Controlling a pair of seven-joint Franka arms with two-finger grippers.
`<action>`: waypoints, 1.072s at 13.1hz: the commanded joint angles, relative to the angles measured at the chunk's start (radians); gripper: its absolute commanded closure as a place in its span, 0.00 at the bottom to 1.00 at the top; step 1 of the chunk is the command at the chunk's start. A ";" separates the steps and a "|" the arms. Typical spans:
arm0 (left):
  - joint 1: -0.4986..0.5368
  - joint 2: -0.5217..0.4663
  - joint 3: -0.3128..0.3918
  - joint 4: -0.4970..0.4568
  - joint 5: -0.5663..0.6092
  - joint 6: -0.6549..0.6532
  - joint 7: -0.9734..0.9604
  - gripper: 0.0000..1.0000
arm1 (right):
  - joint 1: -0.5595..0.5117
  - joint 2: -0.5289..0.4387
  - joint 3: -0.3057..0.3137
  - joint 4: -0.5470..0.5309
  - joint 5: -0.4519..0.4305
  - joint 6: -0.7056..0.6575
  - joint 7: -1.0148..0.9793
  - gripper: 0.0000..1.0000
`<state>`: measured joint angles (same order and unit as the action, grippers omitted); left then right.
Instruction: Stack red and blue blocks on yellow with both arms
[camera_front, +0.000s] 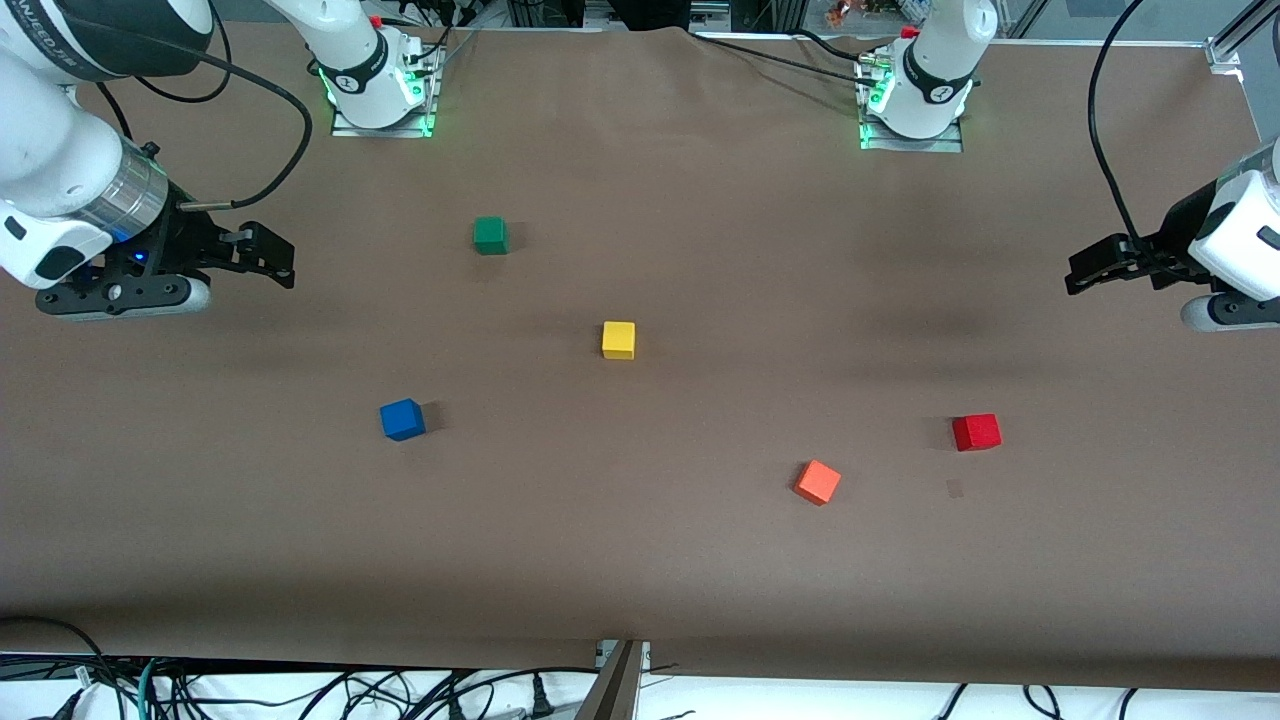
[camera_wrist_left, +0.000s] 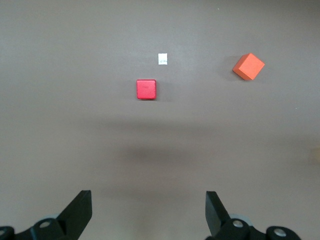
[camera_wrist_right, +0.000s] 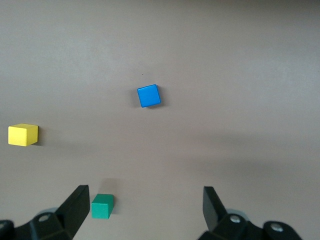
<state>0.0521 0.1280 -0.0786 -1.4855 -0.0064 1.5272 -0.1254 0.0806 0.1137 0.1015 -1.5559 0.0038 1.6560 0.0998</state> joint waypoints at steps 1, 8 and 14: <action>0.005 0.015 0.000 0.034 -0.015 -0.021 0.001 0.00 | 0.004 0.001 0.001 0.019 -0.015 -0.013 0.009 0.00; 0.003 0.021 -0.001 0.036 -0.014 -0.019 0.000 0.00 | 0.004 0.001 0.000 0.019 -0.015 -0.015 0.009 0.00; 0.061 0.162 0.000 0.037 -0.004 0.016 0.004 0.00 | 0.004 0.001 0.001 0.019 -0.015 -0.015 0.009 0.00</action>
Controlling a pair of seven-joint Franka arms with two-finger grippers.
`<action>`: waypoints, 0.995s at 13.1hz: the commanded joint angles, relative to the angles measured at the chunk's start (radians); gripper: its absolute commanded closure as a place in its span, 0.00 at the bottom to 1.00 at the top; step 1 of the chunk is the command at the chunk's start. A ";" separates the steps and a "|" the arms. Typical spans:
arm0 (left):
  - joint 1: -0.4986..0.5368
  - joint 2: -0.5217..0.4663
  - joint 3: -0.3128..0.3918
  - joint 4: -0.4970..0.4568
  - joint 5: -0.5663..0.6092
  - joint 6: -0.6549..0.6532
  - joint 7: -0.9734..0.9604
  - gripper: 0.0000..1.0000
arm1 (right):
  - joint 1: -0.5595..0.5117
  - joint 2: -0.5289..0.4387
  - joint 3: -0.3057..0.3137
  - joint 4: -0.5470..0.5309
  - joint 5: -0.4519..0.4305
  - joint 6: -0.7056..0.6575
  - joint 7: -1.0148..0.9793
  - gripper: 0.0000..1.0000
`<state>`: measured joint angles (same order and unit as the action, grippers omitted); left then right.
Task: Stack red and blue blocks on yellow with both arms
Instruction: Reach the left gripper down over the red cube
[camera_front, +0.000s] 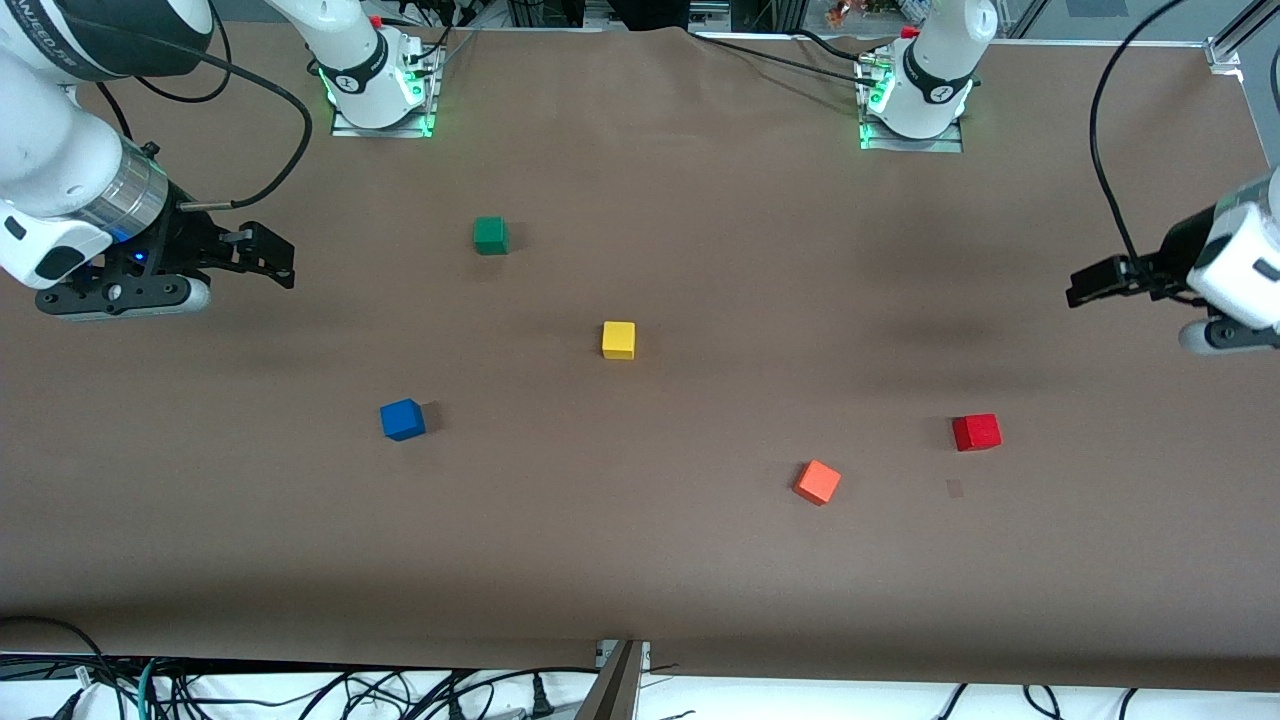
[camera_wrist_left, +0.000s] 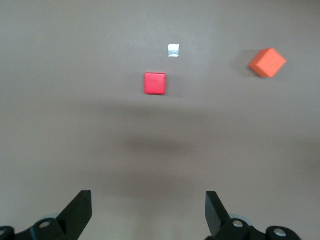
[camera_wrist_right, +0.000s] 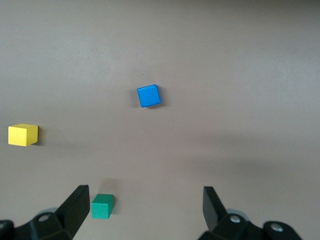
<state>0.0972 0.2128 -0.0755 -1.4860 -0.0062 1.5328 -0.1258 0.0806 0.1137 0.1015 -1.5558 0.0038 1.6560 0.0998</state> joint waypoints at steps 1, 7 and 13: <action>0.016 0.117 -0.003 0.036 0.000 0.053 0.005 0.00 | 0.004 0.001 0.001 0.019 -0.015 -0.015 0.009 0.00; 0.013 0.348 -0.004 0.001 0.000 0.288 0.006 0.00 | 0.004 0.001 0.001 0.019 -0.013 -0.016 0.009 0.00; 0.015 0.402 -0.003 -0.168 0.000 0.591 0.015 0.00 | 0.004 0.001 0.000 0.019 -0.015 -0.015 0.009 0.00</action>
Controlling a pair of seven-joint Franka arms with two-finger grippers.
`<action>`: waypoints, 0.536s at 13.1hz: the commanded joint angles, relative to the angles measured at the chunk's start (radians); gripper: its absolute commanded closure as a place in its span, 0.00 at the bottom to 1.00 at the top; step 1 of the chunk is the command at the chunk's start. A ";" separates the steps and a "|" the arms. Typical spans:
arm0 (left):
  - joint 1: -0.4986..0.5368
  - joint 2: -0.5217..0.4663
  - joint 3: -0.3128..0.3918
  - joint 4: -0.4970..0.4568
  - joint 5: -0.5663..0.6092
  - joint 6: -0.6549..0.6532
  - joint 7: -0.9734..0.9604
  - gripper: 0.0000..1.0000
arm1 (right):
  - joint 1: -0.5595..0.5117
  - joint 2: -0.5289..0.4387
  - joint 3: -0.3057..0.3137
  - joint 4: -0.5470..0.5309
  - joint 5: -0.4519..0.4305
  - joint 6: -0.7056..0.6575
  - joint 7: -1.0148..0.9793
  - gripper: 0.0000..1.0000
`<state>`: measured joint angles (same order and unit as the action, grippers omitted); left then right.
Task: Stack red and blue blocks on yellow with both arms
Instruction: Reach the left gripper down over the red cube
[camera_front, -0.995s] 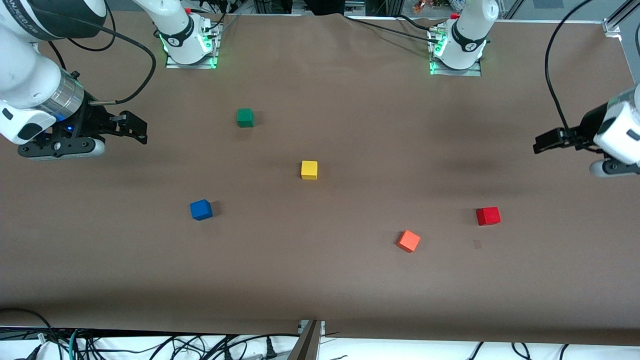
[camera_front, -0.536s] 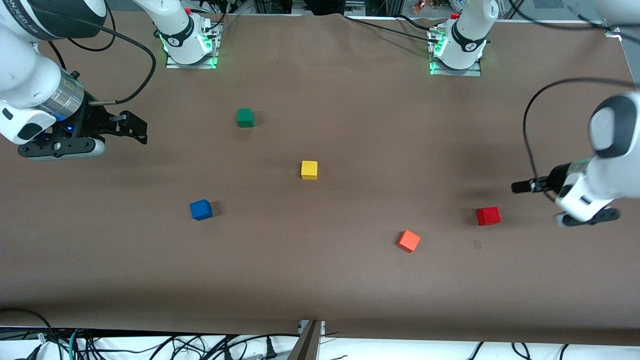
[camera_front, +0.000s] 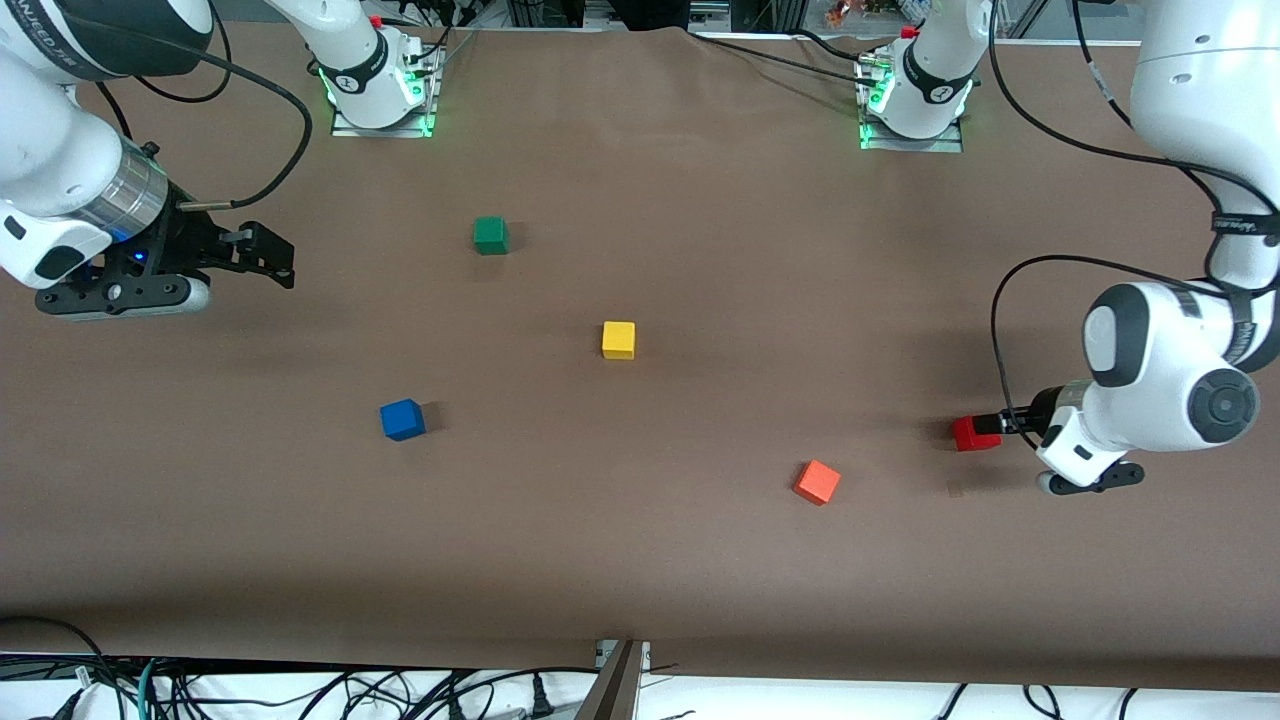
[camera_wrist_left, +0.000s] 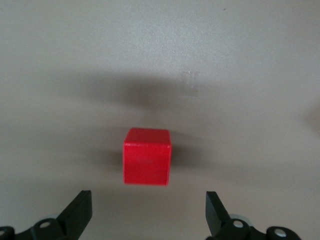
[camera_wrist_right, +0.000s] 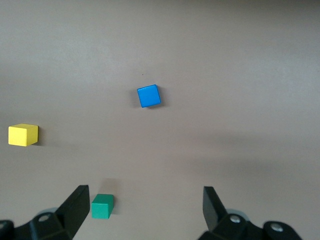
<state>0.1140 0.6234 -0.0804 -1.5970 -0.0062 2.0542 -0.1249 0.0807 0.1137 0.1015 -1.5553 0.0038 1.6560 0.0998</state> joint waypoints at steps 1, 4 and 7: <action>-0.001 0.007 0.002 -0.057 0.002 0.096 0.014 0.00 | 0.004 0.001 0.000 0.018 -0.013 -0.013 0.009 0.00; -0.002 0.021 0.002 -0.084 0.000 0.156 0.014 0.00 | 0.004 0.001 0.000 0.018 -0.015 -0.013 0.009 0.00; -0.002 0.025 0.002 -0.106 0.000 0.196 0.014 0.00 | 0.004 0.001 0.000 0.018 -0.015 -0.016 0.009 0.00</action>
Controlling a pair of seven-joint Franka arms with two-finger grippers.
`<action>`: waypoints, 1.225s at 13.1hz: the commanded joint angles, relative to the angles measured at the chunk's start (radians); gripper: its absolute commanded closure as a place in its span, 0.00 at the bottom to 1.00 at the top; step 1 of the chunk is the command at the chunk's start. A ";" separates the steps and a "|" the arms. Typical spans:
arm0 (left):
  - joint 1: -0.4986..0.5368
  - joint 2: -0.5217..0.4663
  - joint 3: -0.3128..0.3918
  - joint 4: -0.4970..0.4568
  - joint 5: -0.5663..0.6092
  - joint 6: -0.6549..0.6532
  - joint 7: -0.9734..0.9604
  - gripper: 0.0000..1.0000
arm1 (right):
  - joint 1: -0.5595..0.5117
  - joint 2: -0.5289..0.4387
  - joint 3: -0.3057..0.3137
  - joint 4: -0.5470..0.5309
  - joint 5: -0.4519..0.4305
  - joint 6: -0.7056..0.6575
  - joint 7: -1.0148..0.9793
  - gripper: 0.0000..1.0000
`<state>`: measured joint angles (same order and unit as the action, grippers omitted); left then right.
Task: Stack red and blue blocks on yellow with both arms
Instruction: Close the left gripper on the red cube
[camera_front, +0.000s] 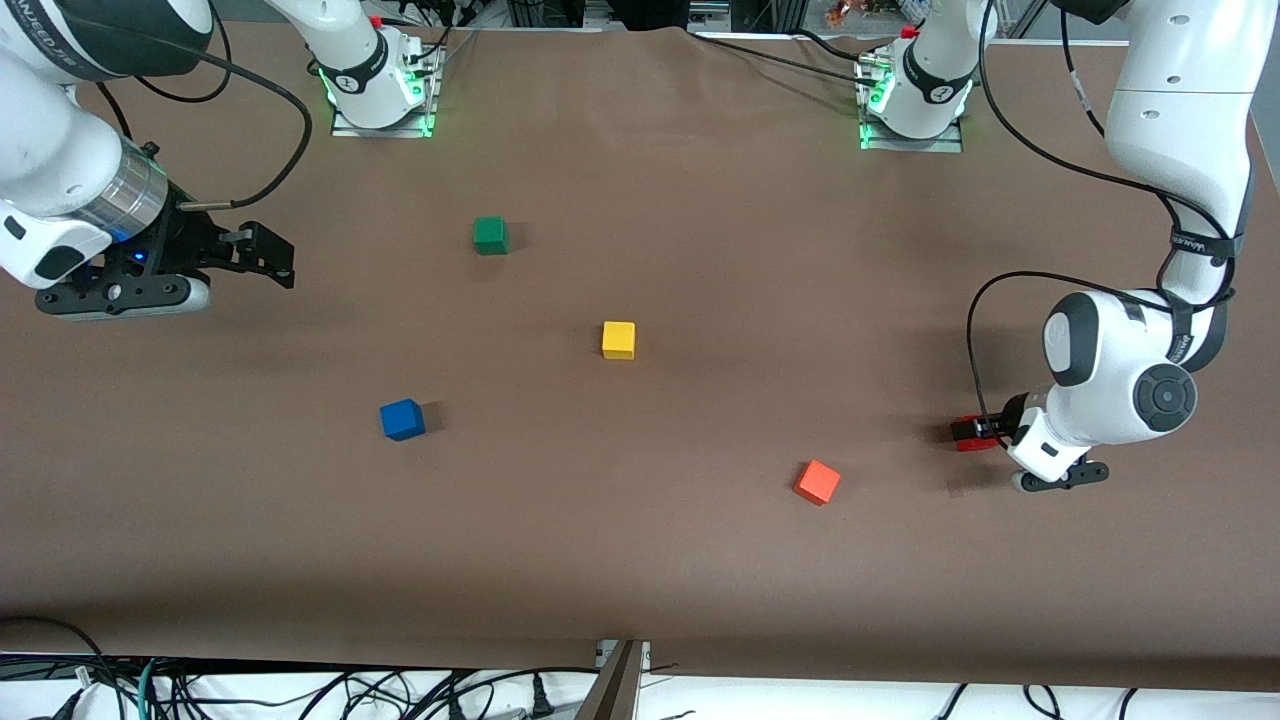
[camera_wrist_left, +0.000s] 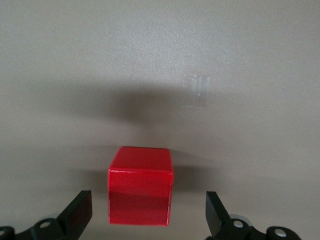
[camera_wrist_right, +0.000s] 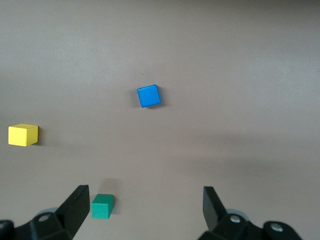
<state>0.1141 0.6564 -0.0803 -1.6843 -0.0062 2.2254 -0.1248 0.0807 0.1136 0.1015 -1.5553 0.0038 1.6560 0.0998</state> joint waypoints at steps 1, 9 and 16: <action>-0.002 -0.008 0.002 -0.018 0.002 0.025 0.016 0.00 | 0.004 0.001 0.000 0.018 -0.013 -0.015 0.008 0.00; 0.002 -0.008 0.002 -0.025 0.002 0.025 0.043 0.34 | 0.004 0.003 0.000 0.018 -0.011 -0.018 0.009 0.00; -0.013 -0.046 -0.016 -0.003 0.000 0.010 0.064 0.79 | -0.001 0.011 -0.002 0.018 -0.007 -0.007 0.011 0.00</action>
<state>0.1233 0.6495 -0.0850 -1.6901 -0.0059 2.2405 -0.0705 0.0806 0.1143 0.1012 -1.5553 0.0035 1.6560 0.1003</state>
